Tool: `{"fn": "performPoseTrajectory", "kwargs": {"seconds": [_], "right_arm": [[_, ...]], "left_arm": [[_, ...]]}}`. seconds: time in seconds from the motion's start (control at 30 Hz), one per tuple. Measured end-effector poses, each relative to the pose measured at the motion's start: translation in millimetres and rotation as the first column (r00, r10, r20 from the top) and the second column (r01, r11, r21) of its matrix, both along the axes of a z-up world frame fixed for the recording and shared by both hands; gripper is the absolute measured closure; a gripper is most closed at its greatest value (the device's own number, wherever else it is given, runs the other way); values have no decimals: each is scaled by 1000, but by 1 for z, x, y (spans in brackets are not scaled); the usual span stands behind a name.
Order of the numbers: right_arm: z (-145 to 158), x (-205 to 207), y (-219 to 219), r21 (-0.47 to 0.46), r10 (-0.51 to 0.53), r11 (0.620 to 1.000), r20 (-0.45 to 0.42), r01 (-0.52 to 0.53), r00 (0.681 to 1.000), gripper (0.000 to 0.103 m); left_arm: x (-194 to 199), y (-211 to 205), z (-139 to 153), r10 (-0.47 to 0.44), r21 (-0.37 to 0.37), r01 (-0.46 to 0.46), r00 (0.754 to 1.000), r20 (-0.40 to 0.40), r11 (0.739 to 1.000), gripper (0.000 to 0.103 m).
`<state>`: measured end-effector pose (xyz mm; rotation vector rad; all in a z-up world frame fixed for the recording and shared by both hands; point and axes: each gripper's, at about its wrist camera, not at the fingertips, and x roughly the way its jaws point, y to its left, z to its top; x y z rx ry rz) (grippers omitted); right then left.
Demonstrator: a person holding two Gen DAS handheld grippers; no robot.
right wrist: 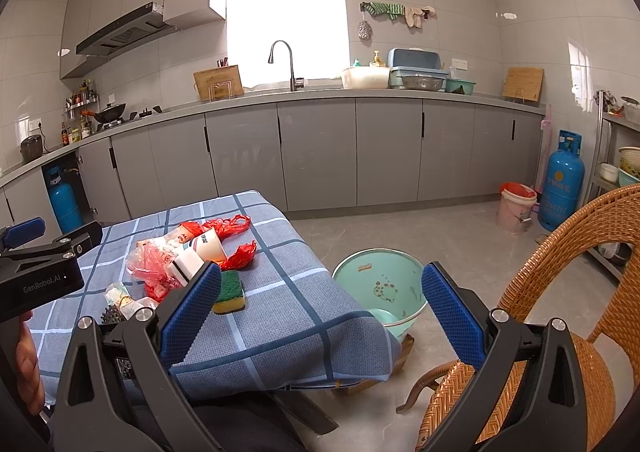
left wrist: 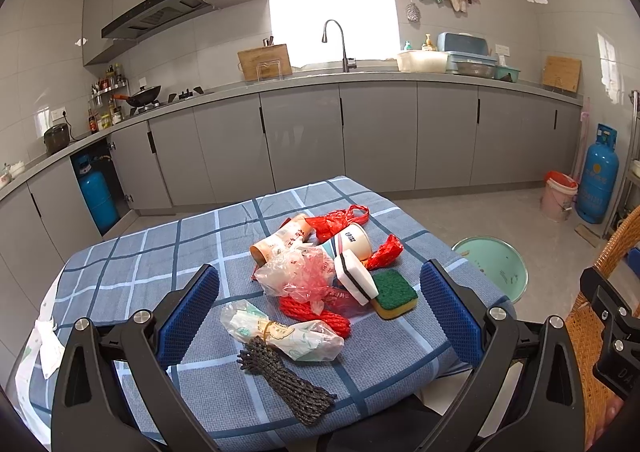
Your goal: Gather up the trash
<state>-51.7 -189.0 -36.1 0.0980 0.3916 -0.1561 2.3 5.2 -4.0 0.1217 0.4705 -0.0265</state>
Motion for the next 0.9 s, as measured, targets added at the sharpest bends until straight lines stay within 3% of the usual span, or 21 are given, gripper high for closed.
{"fn": "performPoseTrajectory", "kwargs": {"seconds": [0.9], "right_arm": [[2,1,3,4,8,1000,6,-8,1000,5]], "left_arm": [[0,0,0,1,1,-1,1000,2,1000,4]]}}
